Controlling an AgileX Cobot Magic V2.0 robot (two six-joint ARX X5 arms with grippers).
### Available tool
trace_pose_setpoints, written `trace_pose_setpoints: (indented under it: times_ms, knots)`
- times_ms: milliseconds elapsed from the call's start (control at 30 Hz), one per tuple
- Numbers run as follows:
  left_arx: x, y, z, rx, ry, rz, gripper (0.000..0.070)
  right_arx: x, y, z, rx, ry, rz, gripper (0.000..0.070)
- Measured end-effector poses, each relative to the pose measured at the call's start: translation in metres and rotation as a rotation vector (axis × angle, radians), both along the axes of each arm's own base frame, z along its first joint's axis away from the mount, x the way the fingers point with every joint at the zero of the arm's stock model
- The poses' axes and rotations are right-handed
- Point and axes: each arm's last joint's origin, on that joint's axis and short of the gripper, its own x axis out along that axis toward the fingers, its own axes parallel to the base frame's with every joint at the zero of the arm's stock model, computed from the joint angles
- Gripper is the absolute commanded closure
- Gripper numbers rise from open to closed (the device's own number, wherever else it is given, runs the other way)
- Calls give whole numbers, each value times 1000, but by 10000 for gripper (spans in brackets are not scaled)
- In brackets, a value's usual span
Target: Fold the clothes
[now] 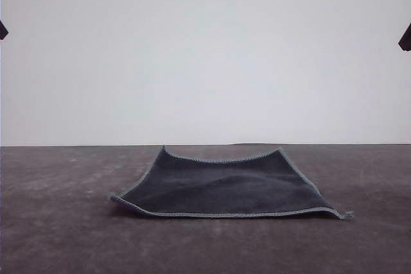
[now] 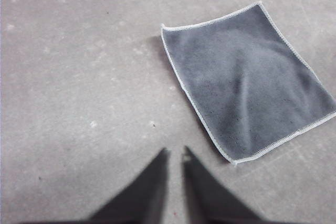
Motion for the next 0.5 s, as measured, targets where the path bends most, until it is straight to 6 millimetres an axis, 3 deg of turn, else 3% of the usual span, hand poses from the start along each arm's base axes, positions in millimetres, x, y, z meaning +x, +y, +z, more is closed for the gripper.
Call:
trace_pose_setpoints:
  times_ms: [67, 500]
  knots:
    - [-1, 0, 1, -10, -1, 6, 308, 0, 0, 0, 0, 0, 0, 359]
    - [0, 0, 0, -157, 97, 113, 306, 0, 0, -1, 54, 39, -39, 359]
